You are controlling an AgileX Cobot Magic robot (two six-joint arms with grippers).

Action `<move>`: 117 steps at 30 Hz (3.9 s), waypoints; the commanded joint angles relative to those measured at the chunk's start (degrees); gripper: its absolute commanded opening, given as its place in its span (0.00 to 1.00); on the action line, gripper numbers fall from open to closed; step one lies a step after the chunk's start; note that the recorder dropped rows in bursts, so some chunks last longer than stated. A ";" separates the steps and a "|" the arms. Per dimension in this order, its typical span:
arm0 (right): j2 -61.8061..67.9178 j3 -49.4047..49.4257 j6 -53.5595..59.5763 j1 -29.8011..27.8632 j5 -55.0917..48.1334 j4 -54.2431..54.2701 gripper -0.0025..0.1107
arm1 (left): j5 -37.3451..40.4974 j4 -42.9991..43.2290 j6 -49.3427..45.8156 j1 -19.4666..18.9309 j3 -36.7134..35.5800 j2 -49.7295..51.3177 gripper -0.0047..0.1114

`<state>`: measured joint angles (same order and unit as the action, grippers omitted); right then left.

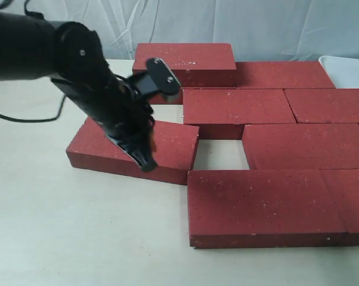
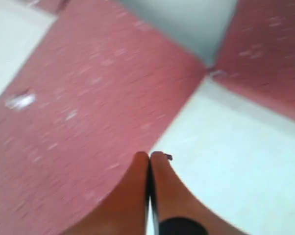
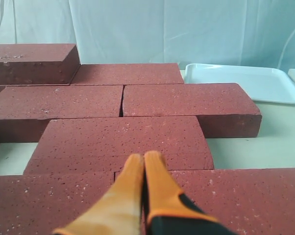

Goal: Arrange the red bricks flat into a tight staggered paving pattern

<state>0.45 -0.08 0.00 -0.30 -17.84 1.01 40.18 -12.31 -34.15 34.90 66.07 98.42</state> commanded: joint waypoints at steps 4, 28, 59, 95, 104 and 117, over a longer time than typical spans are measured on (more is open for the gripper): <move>-0.45 0.08 0.00 -0.33 0.45 0.15 0.01 | -3.80 19.52 29.18 -17.07 0.02 1.80 0.05; -0.45 0.08 0.00 -0.33 0.45 0.15 0.01 | 6.05 3.21 21.01 -22.78 0.02 13.84 0.05; -0.45 0.08 0.00 -0.33 0.45 0.15 0.01 | -0.38 -22.83 2.38 -10.71 0.02 17.15 0.05; -0.45 0.08 0.00 -0.33 0.45 0.13 0.01 | -8.95 26.46 34.15 -16.66 -11.28 -17.79 0.06; -0.45 0.08 -2.48 -0.33 26.37 14.68 0.01 | -15.99 22.42 34.15 -16.66 -19.51 -34.50 0.06; 9.52 -13.79 -13.80 -0.23 48.43 15.43 0.01 | -14.82 18.78 34.15 -16.66 -25.32 -42.14 0.06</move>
<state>4.20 -7.72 -13.75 -0.30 29.03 20.31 25.59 7.26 0.00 18.34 40.93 57.04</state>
